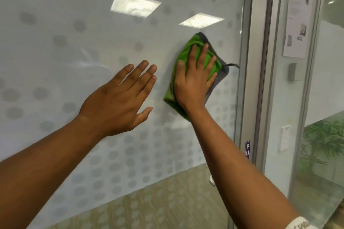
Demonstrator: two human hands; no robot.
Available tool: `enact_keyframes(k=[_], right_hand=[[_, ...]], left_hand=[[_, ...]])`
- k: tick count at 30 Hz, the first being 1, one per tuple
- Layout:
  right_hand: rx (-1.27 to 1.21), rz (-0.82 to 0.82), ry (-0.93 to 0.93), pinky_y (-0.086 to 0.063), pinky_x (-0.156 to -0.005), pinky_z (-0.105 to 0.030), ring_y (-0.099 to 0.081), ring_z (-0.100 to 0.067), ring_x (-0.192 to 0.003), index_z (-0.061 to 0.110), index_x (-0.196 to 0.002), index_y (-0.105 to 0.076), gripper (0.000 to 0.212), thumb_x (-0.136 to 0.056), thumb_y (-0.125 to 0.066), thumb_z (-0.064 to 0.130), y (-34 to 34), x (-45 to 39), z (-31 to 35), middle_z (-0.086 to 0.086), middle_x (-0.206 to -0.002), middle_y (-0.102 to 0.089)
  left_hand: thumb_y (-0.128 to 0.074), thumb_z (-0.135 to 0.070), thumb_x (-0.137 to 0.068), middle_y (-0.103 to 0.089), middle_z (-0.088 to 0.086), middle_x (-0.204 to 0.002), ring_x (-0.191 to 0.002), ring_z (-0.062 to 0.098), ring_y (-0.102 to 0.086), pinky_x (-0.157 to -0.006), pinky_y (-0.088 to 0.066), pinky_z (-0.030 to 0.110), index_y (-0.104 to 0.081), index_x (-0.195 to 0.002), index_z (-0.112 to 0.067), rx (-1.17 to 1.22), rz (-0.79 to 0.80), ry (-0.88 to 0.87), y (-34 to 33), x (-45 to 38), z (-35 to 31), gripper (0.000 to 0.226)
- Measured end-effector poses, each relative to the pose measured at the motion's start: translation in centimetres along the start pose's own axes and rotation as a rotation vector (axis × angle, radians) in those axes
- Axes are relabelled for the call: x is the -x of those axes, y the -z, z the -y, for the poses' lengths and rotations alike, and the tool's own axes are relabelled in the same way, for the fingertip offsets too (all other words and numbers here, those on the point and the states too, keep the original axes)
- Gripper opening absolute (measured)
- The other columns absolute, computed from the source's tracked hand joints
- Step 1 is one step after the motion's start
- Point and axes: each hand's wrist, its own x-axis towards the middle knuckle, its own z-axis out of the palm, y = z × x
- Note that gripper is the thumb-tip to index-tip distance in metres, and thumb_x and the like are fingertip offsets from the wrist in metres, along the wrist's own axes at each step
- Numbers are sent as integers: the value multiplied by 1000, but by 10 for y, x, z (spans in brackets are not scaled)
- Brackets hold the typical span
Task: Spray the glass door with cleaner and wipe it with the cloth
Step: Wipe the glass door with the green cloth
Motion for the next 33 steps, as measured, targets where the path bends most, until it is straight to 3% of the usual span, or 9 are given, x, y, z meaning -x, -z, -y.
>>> enact_keyframes(k=[3, 9, 15, 20, 24, 29, 33], right_hand=[[63, 49, 64, 9, -121, -57, 8, -29, -154, 29, -159, -12, 61, -101, -25, 45, 0, 29, -27, 4, -168, 3], [4, 7, -196, 4, -117, -66, 9, -32, -154, 29, -159, -6, 59, -104, -21, 45, 11, -18, -29, 0, -168, 3], [121, 71, 257, 11, -120, -60, 12, -30, -154, 34, -158, -8, 61, -102, -25, 49, 5, -4, -15, 2, -168, 4], [17, -6, -32, 5, -119, -64, 6, -32, -154, 29, -159, -13, 63, -99, -22, 47, 7, -29, -7, -1, -168, -2], [90, 49, 181, 9, -120, -61, 8, -32, -154, 32, -158, -12, 60, -102, -26, 47, 8, -24, -9, 0, -168, -1], [21, -40, -51, 3, -119, -64, 2, -31, -154, 29, -158, -15, 59, -102, -25, 42, 10, -50, 2, 0, -168, -6], [-2, -35, -101, 6, -119, -62, 5, -33, -153, 29, -159, -12, 58, -104, -27, 42, 9, -52, 19, 0, -168, -3]], left_hand=[[-15, -56, -103, -3, 24, -168, -157, 39, -3, -128, -10, 51, -14, -159, 2, 5, 0, 2, 0, 0, 0, 81], [-13, -56, -103, -1, 24, -168, -157, 39, -1, -128, -9, 50, -13, -159, 2, -9, 11, 9, 0, 0, -1, 81], [-14, -56, -104, -3, 25, -167, -157, 40, -3, -127, -11, 51, -14, -159, 2, -7, 8, -2, 1, 0, -1, 80], [-13, -56, -103, -1, 24, -168, -157, 39, -1, -127, -11, 51, -13, -159, 2, -1, 27, 11, 1, 0, 0, 81], [-15, -55, -104, -4, 24, -168, -157, 40, -4, -127, -12, 51, -15, -159, 2, -1, 15, 4, 1, 0, 0, 80], [-14, -55, -104, -2, 24, -168, -157, 39, -2, -127, -12, 51, -12, -160, 2, -20, 25, 4, 1, 1, 0, 79], [-15, -55, -105, -3, 24, -168, -157, 39, -2, -127, -12, 51, -12, -160, 2, -16, 25, 1, 0, 1, 0, 79]])
